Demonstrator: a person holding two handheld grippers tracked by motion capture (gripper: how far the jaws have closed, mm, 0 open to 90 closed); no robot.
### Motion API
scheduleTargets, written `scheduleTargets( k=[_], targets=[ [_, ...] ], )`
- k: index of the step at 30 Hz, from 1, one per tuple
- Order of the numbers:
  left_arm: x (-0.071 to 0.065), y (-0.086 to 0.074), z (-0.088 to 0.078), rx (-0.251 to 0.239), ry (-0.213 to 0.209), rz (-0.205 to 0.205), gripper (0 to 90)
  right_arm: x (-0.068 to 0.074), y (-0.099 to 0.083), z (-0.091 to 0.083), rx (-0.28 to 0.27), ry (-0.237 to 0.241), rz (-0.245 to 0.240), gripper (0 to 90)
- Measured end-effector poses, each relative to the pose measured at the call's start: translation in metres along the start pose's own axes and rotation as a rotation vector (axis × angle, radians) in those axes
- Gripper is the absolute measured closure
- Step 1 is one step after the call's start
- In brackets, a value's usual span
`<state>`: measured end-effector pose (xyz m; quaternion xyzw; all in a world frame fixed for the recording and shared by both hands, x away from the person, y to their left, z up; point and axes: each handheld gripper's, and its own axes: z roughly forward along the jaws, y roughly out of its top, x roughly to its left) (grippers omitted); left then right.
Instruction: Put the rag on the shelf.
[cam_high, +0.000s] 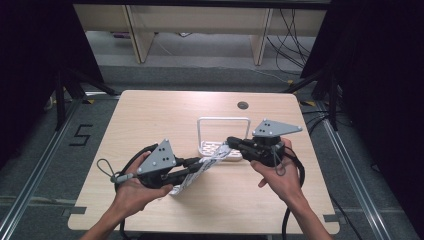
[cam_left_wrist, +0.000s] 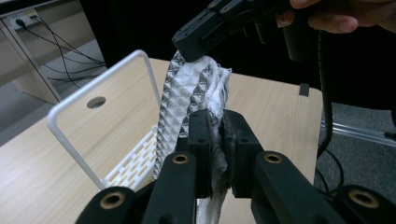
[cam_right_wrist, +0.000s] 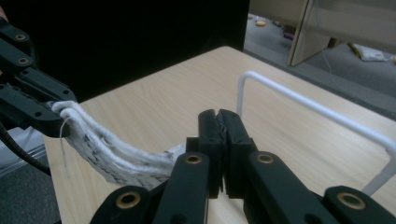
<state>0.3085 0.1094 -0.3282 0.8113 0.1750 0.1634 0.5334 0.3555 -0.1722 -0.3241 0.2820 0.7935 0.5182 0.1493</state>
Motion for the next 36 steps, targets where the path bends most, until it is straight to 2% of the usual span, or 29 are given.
scheduleTargets(
  k=[2,4,5,6,11,20,21,22,25,27,28,29,30,33,35,36],
  targets=[
    [0.003,0.007,-0.002,-0.005,0.003,0.009,82.0,0.002,0.007,-0.008,-0.005,-0.011,0.018,89.0],
    [0.01,0.017,-0.003,-0.01,0.022,0.008,82.1,0.003,0.015,-0.018,-0.008,-0.018,0.015,89.0],
    [0.01,0.017,-0.003,-0.01,0.022,0.008,82.2,0.003,0.015,-0.018,-0.008,-0.018,0.015,89.0],
    [0.015,0.022,-0.001,-0.015,0.028,0.003,82.2,0.002,0.018,-0.022,-0.028,-0.038,-0.013,89.0],
    [0.022,0.031,0.007,-0.025,0.039,-0.014,82.3,0.0,0.023,-0.03,-0.024,-0.061,-0.004,89.0],
    [0.031,0.042,0.022,-0.021,0.033,-0.02,82.3,-0.011,0.024,-0.04,-0.044,-0.099,-0.001,89.0],
    [0.032,0.044,0.024,-0.025,0.036,-0.017,82.3,-0.011,0.024,-0.04,-0.047,-0.091,0.011,89.0],
    [0.034,0.047,0.026,-0.03,0.036,-0.014,82.3,-0.013,0.026,-0.042,-0.049,-0.114,-0.005,89.0],
    [0.036,0.049,0.028,-0.036,0.03,-0.017,82.3,-0.016,0.027,-0.043,-0.053,-0.132,-0.013,89.0],
    [0.037,0.052,0.03,-0.047,0.014,-0.036,82.3,-0.018,0.028,-0.043,-0.06,-0.13,-0.009,89.0],
    [0.038,0.053,0.03,-0.046,0.012,-0.031,82.3,-0.02,0.029,-0.045,-0.061,-0.149,-0.01,89.0],
    [0.038,0.054,0.031,-0.044,0.014,-0.026,82.3,-0.02,0.029,-0.045,-0.061,-0.149,-0.01,89.0],
    [0.039,0.057,0.033,-0.042,0.018,-0.024,82.3,-0.021,0.03,-0.046,-0.059,-0.133,0.023,89.0],
    [0.041,0.06,0.034,-0.043,0.022,-0.02,82.3,-0.023,0.031,-0.047,-0.068,-0.15,0.005,89.0],
    [0.042,0.063,0.036,-0.047,0.023,-0.023,82.3,-0.024,0.033,-0.048,-0.069,-0.153,0.007,89.0],
    [0.044,0.064,0.037,-0.049,0.024,-0.024,82.3,-0.024,0.034,-0.049,-0.066,-0.15,0.027,89.0]
  ],
)
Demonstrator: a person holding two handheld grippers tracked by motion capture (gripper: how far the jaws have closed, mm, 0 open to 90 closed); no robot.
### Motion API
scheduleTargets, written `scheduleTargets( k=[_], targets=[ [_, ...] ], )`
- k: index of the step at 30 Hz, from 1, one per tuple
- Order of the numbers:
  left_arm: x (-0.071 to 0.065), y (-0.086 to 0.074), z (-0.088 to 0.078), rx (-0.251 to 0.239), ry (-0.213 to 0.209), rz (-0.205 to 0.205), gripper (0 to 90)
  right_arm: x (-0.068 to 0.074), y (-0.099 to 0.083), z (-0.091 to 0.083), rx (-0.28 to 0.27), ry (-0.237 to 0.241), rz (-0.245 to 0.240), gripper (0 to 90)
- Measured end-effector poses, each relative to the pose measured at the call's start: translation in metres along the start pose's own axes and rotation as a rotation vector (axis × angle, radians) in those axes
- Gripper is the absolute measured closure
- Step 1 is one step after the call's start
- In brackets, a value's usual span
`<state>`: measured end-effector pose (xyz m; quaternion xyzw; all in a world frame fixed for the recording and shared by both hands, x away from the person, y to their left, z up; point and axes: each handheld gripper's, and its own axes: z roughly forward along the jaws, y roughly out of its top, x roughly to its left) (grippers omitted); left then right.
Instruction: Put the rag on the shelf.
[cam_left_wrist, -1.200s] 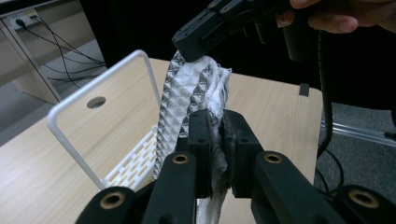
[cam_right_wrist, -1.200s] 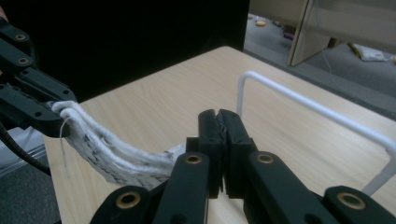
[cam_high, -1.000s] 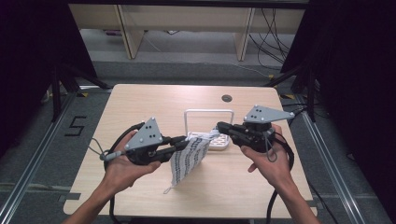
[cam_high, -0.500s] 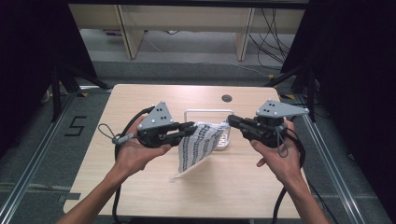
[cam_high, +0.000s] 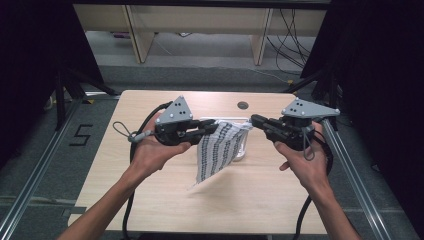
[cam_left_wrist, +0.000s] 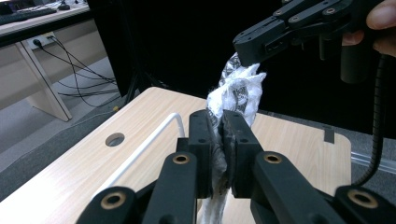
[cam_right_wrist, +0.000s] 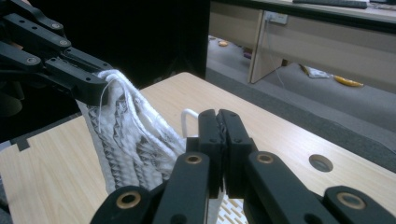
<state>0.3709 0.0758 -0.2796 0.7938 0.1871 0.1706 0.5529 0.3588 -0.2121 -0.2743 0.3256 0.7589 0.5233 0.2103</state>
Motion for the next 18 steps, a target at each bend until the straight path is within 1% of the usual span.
scheduleTargets(
  k=[1,2,3,4,5,6,7,8,15,16,17,18],
  targets=[
    [0.001,0.001,0.001,-0.004,0.0,-0.006,82.3,-0.002,0.002,-0.001,-0.002,-0.014,-0.02,89.0],
    [0.002,0.001,0.002,-0.006,-0.002,-0.01,82.3,-0.002,0.002,-0.001,-0.005,-0.013,-0.007,89.0],
    [0.002,0.002,0.003,-0.007,-0.003,-0.017,82.3,-0.004,0.003,-0.001,-0.011,-0.021,-0.022,89.0],
    [0.005,0.004,0.005,-0.008,0.001,-0.018,82.2,-0.006,0.004,-0.001,-0.013,-0.018,-0.008,89.0],
    [0.005,0.004,0.005,-0.008,0.001,-0.018,82.2,-0.006,0.004,-0.001,-0.013,-0.018,-0.008,89.0],
    [0.006,0.005,0.006,-0.009,0.003,-0.02,82.2,-0.009,0.006,0.0,-0.025,-0.032,-0.022,89.0],
    [0.008,0.008,0.009,-0.012,0.007,-0.025,82.2,-0.009,0.007,0.001,-0.02,-0.023,0.002,89.0],
    [0.008,0.008,0.009,-0.012,0.007,-0.025,82.3,-0.011,0.008,0.001,-0.025,-0.036,-0.007,89.0],
    [0.019,0.016,0.016,-0.035,0.022,-0.029,82.2,-0.02,0.013,0.005,-0.046,-0.057,-0.011,89.0],
    [0.022,0.018,0.018,-0.047,0.025,-0.038,82.2,-0.022,0.015,0.008,-0.05,-0.055,0.016,89.0],
    [0.022,0.018,0.018,-0.047,0.025,-0.038,82.2,-0.022,0.015,0.008,-0.05,-0.055,0.016,89.0],
    [0.025,0.018,0.019,-0.058,0.026,-0.045,82.2,-0.023,0.016,0.009,-0.048,-0.056,0.024,89.0]
  ],
)
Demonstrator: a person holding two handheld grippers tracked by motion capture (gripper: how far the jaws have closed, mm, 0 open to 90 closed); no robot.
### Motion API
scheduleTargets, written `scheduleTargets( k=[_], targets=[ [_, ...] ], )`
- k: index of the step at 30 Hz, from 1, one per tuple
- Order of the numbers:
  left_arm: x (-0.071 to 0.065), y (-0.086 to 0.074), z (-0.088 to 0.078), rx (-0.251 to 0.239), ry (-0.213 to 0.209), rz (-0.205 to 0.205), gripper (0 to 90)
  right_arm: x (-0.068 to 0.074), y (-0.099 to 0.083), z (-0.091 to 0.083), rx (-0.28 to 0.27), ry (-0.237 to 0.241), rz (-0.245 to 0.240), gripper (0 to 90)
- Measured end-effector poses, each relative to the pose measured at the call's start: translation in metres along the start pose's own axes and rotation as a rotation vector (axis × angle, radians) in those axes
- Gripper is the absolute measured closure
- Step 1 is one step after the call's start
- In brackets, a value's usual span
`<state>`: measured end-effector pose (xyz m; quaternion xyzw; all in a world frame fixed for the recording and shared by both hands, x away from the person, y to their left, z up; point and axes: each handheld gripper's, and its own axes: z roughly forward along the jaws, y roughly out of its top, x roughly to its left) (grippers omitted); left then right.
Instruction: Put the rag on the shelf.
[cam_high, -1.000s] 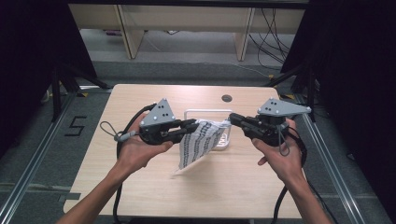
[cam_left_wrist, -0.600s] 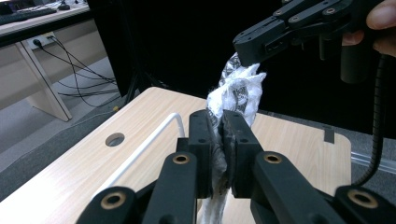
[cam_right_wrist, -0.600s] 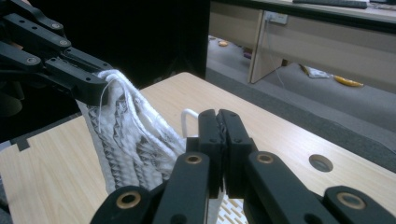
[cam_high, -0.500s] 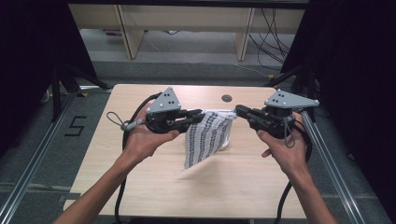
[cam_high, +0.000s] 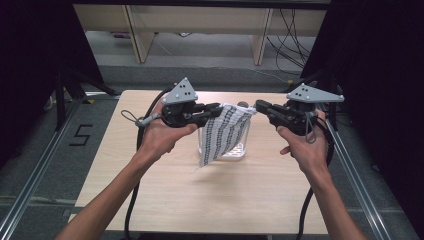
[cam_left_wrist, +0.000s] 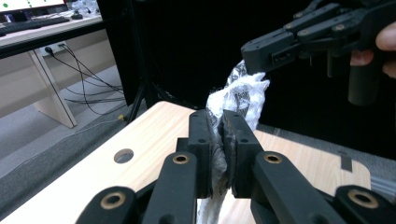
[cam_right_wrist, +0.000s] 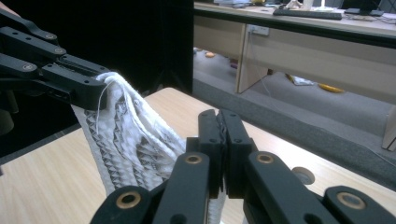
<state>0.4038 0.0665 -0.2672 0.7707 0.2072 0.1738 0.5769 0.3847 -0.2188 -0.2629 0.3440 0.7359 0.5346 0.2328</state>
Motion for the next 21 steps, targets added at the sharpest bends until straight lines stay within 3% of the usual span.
scheduleTargets(
  k=[3,4,5,6,10,12,21],
  targets=[
    [0.005,0.001,0.004,-0.013,0.009,-0.013,82.1,-0.004,0.003,0.004,-0.015,-0.008,-0.013,89.0],
    [0.007,0.002,0.005,-0.016,0.012,-0.021,82.1,-0.004,0.004,0.004,-0.007,-0.013,0.003,89.0],
    [0.009,0.003,0.006,-0.02,0.015,-0.021,82.1,-0.007,0.005,0.006,-0.028,-0.022,-0.022,89.0],
    [0.012,0.005,0.009,-0.027,0.026,-0.021,82.1,-0.007,0.008,0.007,-0.019,-0.024,0.001,89.0],
    [0.018,0.008,0.013,-0.035,0.053,-0.005,82.1,-0.009,0.013,0.011,-0.032,-0.042,-0.002,89.0],
    [0.023,0.01,0.015,-0.045,0.065,-0.016,82.1,-0.011,0.02,0.016,-0.031,-0.056,-0.024,89.0],
    [0.048,0.019,0.024,-0.095,0.123,-0.067,82.0,-0.015,0.039,0.032,-0.038,-0.077,-0.008,88.9]
  ],
)
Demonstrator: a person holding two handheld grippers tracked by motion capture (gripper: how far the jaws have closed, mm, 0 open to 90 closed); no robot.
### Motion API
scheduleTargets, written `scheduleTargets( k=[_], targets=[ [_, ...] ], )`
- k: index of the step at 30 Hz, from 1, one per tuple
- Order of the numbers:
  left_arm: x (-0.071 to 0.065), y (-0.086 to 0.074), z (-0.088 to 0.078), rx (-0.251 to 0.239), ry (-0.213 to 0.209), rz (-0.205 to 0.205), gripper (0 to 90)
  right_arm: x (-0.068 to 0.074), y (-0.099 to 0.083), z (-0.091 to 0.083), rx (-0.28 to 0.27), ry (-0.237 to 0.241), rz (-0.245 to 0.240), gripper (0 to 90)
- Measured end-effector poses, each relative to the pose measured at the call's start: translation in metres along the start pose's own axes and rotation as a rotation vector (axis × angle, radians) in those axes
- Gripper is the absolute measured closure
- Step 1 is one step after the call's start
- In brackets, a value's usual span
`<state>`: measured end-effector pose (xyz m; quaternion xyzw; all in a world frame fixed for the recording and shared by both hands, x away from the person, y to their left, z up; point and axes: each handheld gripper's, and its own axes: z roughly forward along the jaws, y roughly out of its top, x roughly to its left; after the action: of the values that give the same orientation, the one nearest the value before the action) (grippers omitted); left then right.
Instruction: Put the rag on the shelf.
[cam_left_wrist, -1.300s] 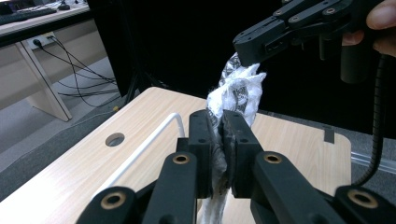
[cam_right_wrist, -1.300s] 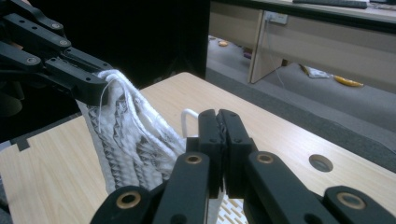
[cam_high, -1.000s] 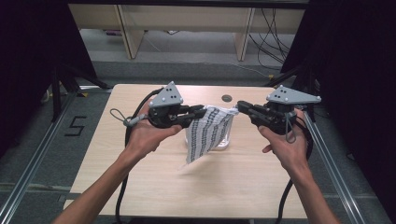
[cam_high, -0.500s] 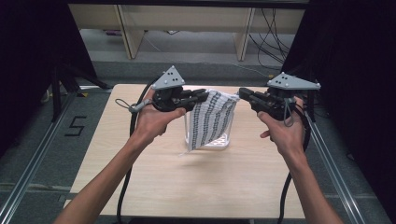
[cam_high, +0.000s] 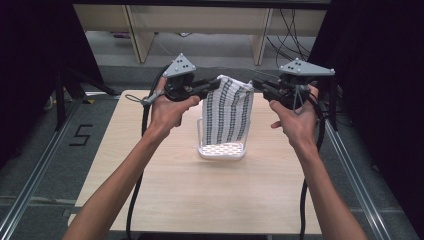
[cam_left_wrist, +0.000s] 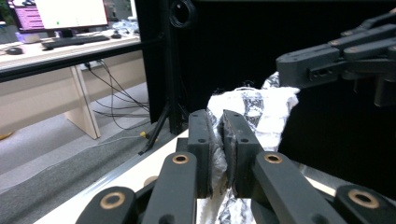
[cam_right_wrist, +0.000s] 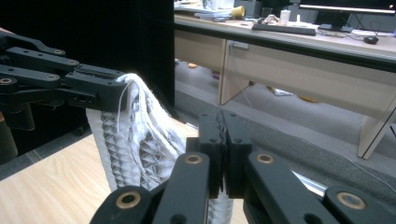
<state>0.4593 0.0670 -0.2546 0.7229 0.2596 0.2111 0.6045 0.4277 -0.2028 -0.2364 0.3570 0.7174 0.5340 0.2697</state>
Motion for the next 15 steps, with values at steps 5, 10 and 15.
scheduleTargets(
  k=[5,10,15],
  targets=[
    [0.013,0.002,0.011,-0.002,0.037,-0.023,81.9,-0.004,0.006,0.017,-0.004,-0.01,0.014,89.0],
    [0.027,-0.002,0.024,0.008,0.063,-0.055,81.8,-0.012,0.005,0.036,-0.004,-0.021,0.024,89.0],
    [0.04,-0.011,0.038,0.024,0.082,-0.081,81.5,-0.024,-0.001,0.058,0.029,-0.038,0.063,88.9]
  ],
)
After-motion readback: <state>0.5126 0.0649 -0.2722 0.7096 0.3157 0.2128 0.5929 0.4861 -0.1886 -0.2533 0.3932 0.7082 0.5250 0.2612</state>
